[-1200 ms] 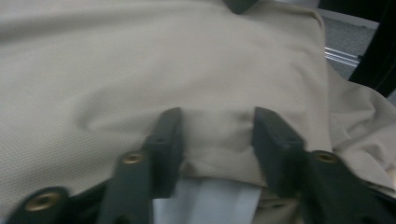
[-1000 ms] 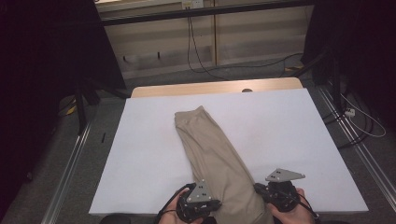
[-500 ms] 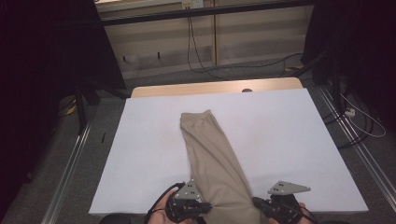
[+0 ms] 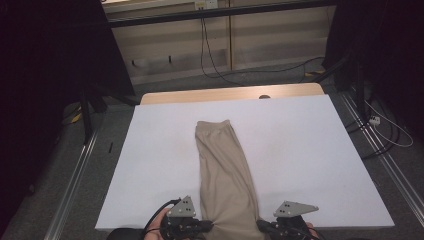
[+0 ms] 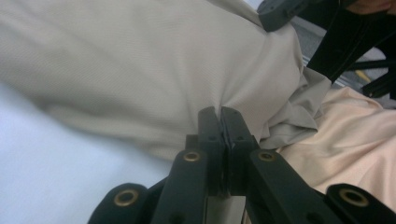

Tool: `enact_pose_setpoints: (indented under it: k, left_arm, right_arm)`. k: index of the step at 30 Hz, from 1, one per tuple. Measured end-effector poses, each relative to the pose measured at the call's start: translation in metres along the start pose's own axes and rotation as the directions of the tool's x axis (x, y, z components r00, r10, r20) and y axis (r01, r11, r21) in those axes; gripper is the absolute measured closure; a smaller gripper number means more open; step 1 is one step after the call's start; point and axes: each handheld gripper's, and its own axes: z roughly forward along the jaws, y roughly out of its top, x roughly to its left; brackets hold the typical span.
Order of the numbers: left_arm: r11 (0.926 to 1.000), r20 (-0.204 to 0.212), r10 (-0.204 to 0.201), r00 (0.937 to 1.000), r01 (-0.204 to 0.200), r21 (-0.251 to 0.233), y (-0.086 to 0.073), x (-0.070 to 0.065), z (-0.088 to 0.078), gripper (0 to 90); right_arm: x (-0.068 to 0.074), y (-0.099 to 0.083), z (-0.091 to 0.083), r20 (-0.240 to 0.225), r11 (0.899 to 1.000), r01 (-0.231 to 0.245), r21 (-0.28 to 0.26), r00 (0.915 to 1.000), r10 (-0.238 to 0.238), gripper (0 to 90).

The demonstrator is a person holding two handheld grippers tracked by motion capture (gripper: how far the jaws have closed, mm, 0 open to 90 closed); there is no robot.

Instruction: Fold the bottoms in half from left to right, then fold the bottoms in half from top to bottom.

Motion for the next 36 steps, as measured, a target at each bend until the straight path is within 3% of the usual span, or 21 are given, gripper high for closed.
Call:
enact_pose_setpoints:
  k: [2,3,5,6,7,11,13,18,21,25,28,30,36]
  left_arm:
    - [0.9998,0.005,-0.017,0.9998,0.017,0.001,0.000,0.002,-0.001,86.5]
    - [0.9998,-0.004,-0.021,0.9998,0.021,-0.005,0.000,0.003,-0.001,84.0]
    - [0.9997,-0.025,-0.019,0.9995,0.019,-0.014,0.000,0.003,-0.001,72.0]
    - [0.9983,-0.043,-0.045,0.9981,0.043,-0.039,0.002,0.005,-0.003,72.0]
    - [0.9974,-0.048,-0.049,0.9976,0.047,-0.055,0.002,0.006,-0.004,61.6]
    - [0.9952,-0.083,-0.060,0.9947,0.053,-0.082,0.007,0.011,-0.007,45.8]
    - [0.9931,-0.123,-0.064,0.9903,0.051,-0.105,0.008,0.015,-0.007,37.4]
    - [0.9852,-0.175,-0.109,0.9786,0.082,-0.151,0.013,0.030,-0.009,18.9]
    - [0.9795,-0.199,-0.127,0.9718,0.092,-0.179,0.017,0.040,-0.011,15.6]
    - [0.9763,-0.241,-0.123,0.9627,0.074,-0.204,0.026,0.054,-0.013,13.9]
    - [0.9680,-0.253,-0.149,0.9560,0.088,-0.235,0.031,0.067,-0.015,12.5]
    - [0.9653,-0.286,-0.144,0.9474,0.071,-0.251,0.035,0.077,-0.016,12.5]
    - [0.9557,-0.325,-0.182,0.9281,0.089,-0.281,0.050,0.115,-0.013,13.5]
  right_arm:
    - [0.000,0.001,0.002,-0.001,1.000,0.009,-0.007,1.0000,-0.009,85.9]
    - [-0.001,0.003,0.002,0.004,1.000,0.010,-0.009,0.9999,-0.010,79.3]
    - [-0.002,0.004,0.002,0.007,1.000,0.012,-0.014,0.9999,-0.012,75.7]
    - [-0.003,0.005,0.001,0.006,1.000,0.017,-0.025,0.9998,-0.017,71.5]
    - [-0.006,0.007,-0.001,0.008,0.998,0.013,-0.055,0.9999,-0.013,62.9]
    - [-0.016,0.012,-0.006,0.021,0.995,0.005,-0.098,0.9998,-0.003,51.4]
    - [-0.020,0.016,-0.008,0.019,0.994,0.007,-0.109,0.9998,-0.005,48.1]
    - [-0.029,0.032,-0.005,0.047,0.990,0.032,-0.137,0.9986,-0.026,39.8]
    - [-0.037,0.045,0.000,0.050,0.989,0.048,-0.141,0.9979,-0.041,36.7]
    - [-0.052,0.067,0.007,0.064,0.987,0.049,-0.152,0.9972,-0.040,35.3]
    - [-0.060,0.081,0.010,0.064,0.985,0.047,-0.168,0.9973,-0.036,34.4]
    - [-0.064,0.088,0.014,0.061,0.983,0.052,-0.174,0.9973,-0.042,34.6]
    - [-0.080,0.109,0.035,0.038,0.986,0.047,-0.159,0.9984,-0.042,35.3]
